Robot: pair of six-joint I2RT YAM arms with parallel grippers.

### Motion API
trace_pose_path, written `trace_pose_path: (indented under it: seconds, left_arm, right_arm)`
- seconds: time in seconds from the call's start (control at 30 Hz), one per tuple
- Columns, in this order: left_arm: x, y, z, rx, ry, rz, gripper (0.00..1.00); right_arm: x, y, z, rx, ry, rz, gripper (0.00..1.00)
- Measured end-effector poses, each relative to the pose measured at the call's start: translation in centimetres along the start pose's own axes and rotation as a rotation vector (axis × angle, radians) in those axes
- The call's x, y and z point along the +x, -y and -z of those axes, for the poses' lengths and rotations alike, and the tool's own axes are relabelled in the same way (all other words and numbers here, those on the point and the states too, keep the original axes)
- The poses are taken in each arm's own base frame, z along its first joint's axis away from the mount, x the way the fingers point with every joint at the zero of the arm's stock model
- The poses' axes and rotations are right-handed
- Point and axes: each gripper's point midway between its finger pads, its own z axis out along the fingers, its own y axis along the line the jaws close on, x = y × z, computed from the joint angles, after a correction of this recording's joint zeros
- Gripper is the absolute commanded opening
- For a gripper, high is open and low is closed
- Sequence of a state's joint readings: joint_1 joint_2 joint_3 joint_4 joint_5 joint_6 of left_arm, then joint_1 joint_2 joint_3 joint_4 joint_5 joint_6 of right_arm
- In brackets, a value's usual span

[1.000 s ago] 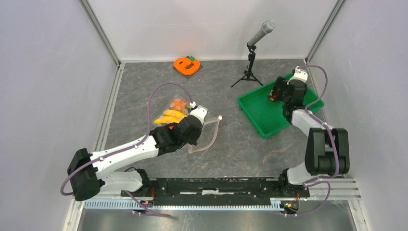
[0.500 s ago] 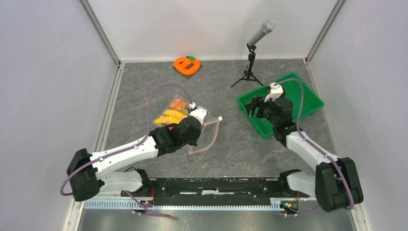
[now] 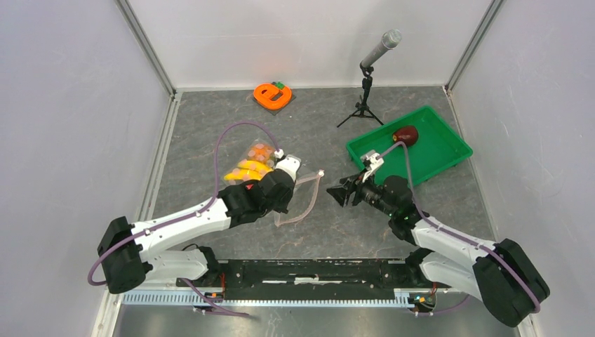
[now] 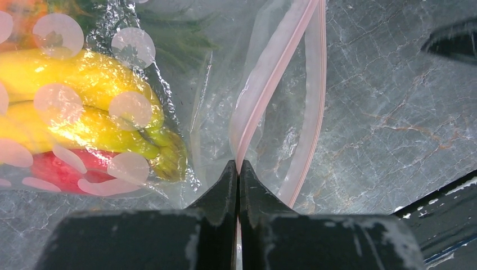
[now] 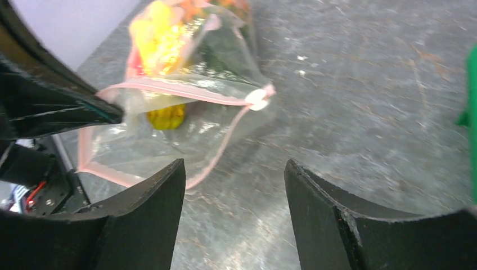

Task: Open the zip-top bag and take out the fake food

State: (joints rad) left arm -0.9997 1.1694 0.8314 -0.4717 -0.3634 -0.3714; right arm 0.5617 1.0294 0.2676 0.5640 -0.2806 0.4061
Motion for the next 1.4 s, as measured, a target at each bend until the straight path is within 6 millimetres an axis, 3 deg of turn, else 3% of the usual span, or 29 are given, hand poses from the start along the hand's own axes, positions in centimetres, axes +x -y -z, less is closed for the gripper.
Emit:
trace_pose_path:
  seconds: [0.2, 0.47, 0.7, 0.97, 1.23, 1.4]
  left_arm:
    - [-0.4, 0.5, -0.1, 0.003, -0.008, 0.040, 0.02]
    - [-1.3, 1.3, 0.2, 0.030, -0.014, 0.070, 0.02]
    - [-1.5, 2.4, 0.6, 0.072, -0.028, 0.130, 0.02]
    - [-1.1, 2.8, 0.8, 0.093, -0.053, 0.163, 0.02]
    - [-1.1, 3.4, 1.3, 0.124, -0.060, 0.211, 0.02]
    - [-1.3, 4.1, 1.7, 0.161, -0.068, 0.251, 0.02]
  right_arm:
    - [0.2, -4.1, -1.2, -0.134, 0.033, 0.024, 0.63]
    - [3.8, -7.7, -3.5, -0.245, -0.009, 0.051, 0.60]
    - [5.4, -8.7, -6.7, -0.254, -0.019, 0.079, 0.61]
    - [6.5, -7.9, -10.0, -0.212, 0.005, 0.078, 0.63]
    - [7.2, -8.1, -11.6, -0.227, 0.071, 0.079, 0.64]
    - [9.4, -7.8, -12.1, -0.226, 0.036, 0.080, 0.67]
